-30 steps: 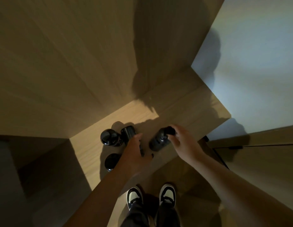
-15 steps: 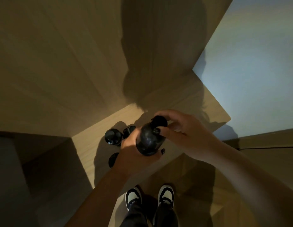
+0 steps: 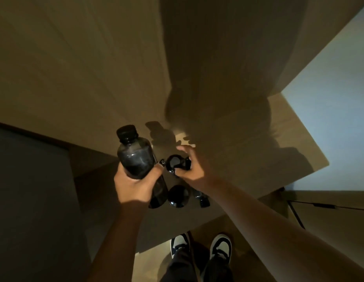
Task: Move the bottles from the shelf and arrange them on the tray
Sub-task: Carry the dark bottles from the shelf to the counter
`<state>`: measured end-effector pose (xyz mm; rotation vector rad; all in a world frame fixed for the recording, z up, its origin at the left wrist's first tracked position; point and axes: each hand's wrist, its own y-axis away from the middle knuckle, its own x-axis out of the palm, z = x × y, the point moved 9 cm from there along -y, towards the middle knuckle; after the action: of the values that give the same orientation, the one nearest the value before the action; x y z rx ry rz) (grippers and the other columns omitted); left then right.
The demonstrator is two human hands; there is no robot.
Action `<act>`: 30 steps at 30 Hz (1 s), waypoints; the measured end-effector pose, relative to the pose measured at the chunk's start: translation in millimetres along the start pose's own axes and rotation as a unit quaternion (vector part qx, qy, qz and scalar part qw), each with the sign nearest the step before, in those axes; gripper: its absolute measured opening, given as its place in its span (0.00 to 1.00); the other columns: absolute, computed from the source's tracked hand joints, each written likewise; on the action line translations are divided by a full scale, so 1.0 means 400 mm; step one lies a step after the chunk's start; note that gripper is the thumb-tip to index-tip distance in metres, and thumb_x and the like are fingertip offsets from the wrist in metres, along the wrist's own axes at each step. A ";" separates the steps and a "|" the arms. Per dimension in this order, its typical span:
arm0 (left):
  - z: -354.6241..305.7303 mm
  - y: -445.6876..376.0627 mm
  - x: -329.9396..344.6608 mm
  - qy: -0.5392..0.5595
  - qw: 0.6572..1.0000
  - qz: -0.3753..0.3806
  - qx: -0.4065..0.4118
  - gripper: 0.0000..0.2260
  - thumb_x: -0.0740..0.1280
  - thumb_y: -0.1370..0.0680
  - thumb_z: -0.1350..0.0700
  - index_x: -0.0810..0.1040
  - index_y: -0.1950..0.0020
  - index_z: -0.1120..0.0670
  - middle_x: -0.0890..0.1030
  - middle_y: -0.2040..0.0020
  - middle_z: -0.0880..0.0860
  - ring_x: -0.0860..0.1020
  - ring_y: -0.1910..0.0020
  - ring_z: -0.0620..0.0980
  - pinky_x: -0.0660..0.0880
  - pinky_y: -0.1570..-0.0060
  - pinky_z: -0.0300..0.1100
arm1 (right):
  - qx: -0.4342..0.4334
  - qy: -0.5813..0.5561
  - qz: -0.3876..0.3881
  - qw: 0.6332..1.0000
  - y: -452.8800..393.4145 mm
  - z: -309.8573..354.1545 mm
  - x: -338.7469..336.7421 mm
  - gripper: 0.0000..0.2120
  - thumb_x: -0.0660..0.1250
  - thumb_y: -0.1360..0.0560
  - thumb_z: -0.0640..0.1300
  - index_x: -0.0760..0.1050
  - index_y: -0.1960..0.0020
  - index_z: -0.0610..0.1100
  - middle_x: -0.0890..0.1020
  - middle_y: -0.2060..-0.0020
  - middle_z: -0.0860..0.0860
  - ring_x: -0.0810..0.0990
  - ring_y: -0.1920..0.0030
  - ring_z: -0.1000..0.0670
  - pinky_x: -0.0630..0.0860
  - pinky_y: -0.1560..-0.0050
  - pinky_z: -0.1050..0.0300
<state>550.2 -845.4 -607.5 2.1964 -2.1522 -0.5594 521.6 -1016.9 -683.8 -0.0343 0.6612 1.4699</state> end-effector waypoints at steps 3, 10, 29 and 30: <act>0.019 0.001 -0.018 0.018 0.999 -0.025 -0.024 0.21 0.75 0.32 0.67 0.74 0.51 0.45 0.78 0.55 0.42 0.77 0.58 0.34 0.71 0.59 0.29 | 0.023 0.045 0.058 0.997 -0.028 -0.014 0.077 0.32 0.70 0.27 0.44 0.62 0.26 0.47 0.67 0.30 0.45 0.65 0.30 0.46 0.62 0.30 0.53; 0.062 0.017 -0.030 0.025 0.998 -0.030 -0.056 0.20 0.75 0.32 0.66 0.73 0.51 0.46 0.78 0.55 0.43 0.76 0.55 0.38 0.70 0.58 0.33 | 0.027 0.036 -0.014 0.999 -0.056 -0.044 0.069 0.16 0.65 0.23 0.41 0.71 0.36 0.44 0.74 0.41 0.44 0.73 0.39 0.44 0.67 0.42 0.58; -0.229 0.242 0.098 0.215 0.940 0.165 -0.207 0.27 0.76 0.36 0.56 0.76 0.39 0.58 0.83 0.47 0.61 0.82 0.48 0.61 0.77 0.45 0.58 | -0.035 -0.117 -0.170 0.978 0.394 0.356 -0.492 0.31 0.66 0.23 0.49 0.55 0.25 0.57 0.76 0.40 0.55 0.78 0.44 0.59 0.75 0.51 0.66; -0.267 0.261 0.108 0.218 0.936 0.183 -0.209 0.28 0.77 0.37 0.55 0.75 0.39 0.58 0.83 0.47 0.61 0.82 0.48 0.61 0.77 0.46 0.57 | -0.038 -0.109 -0.181 0.977 0.425 0.388 -0.521 0.31 0.65 0.23 0.49 0.54 0.25 0.57 0.75 0.41 0.57 0.77 0.44 0.59 0.74 0.51 0.66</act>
<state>476.9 -917.9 -491.1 1.4819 -1.9133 -0.4091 434.0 -1118.5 -403.7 -0.0488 0.3948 1.1267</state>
